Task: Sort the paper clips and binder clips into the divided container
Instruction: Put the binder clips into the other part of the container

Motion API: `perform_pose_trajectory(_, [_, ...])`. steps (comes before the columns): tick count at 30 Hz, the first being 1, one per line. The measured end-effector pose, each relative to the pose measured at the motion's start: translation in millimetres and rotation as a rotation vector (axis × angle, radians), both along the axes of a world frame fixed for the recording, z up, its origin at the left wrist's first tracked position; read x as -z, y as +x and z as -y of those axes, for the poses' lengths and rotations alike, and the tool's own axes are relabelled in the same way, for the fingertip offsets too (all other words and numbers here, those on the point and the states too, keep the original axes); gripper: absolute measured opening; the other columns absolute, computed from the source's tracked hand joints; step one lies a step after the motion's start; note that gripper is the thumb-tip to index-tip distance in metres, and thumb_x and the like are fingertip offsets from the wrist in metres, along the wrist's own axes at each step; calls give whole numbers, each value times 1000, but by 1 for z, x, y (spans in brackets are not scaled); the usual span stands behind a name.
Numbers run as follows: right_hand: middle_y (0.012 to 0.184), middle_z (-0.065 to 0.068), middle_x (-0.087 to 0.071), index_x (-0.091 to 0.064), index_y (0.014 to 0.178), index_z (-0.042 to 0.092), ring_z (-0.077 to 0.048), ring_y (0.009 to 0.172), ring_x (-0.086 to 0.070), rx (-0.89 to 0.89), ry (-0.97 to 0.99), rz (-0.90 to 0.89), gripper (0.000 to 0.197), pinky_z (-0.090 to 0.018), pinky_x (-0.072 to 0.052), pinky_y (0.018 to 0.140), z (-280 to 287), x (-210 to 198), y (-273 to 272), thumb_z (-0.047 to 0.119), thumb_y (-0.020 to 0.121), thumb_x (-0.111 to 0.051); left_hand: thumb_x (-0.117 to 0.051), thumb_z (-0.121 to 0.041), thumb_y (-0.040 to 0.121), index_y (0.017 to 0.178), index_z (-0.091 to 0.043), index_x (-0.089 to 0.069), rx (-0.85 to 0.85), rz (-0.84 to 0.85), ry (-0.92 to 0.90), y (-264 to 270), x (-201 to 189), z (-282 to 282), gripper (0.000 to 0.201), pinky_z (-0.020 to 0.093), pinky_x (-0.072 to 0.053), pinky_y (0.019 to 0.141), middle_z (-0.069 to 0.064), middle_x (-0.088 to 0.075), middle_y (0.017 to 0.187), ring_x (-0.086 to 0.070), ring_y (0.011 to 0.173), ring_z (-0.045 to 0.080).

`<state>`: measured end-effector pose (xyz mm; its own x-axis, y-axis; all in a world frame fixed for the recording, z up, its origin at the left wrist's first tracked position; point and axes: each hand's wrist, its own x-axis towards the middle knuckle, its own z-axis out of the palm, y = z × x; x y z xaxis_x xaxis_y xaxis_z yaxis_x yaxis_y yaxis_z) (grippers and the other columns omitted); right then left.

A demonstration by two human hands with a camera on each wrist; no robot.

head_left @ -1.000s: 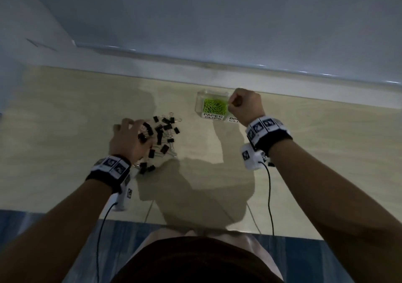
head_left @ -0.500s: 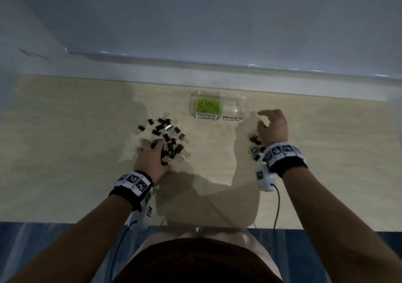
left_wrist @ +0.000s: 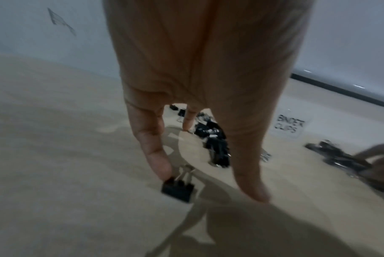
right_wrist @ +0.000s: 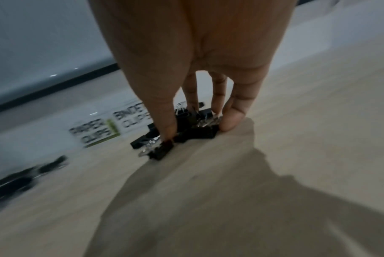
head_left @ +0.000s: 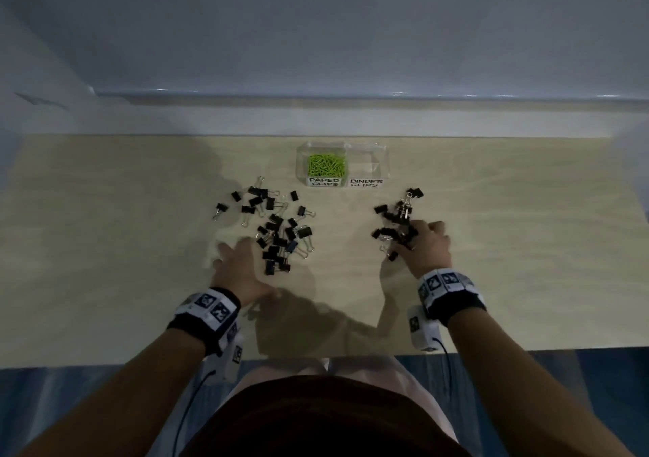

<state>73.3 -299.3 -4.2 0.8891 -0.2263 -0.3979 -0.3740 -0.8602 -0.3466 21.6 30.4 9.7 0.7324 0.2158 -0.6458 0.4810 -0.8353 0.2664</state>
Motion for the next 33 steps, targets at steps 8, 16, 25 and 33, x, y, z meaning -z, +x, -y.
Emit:
perform_pose_trajectory(8, [115,-10,-46,-51,121,21,-34,99,-52,-227,165,67,51,-43,-50,88,-57,-1,-11,20,74,-71,-76,-8,69,125,-12,-40,38,229,-89,7,2,32,67,36,-50,88,16,-38,121,-58,94,33])
perform_pose_trajectory(16, [105,-3,-45,-50,106,23,-24,86,-53,-241,226,56,47,-28,-45,78,-51,-5,-7,17,67,-76,-73,-34,73,136,-25,-35,246,345,-9,-6,5,24,75,39,-47,91,4,-36,132,-37,120,26])
perform_pose_trajectory(25, [98,-2,-47,-50,99,22,-26,82,-55,-306,250,111,42,-36,-52,76,-48,-6,-4,28,68,-77,-68,-22,80,105,-24,-59,216,363,-113,8,5,48,27,36,-49,91,6,-46,115,-51,100,23])
perform_pose_trajectory(33, [92,-3,-59,-49,89,23,-24,77,-62,-259,323,147,35,-38,-57,69,-41,-5,0,11,67,-73,-68,-8,76,91,-17,-60,157,434,-238,28,7,53,19,28,-49,80,5,-54,100,-55,84,18])
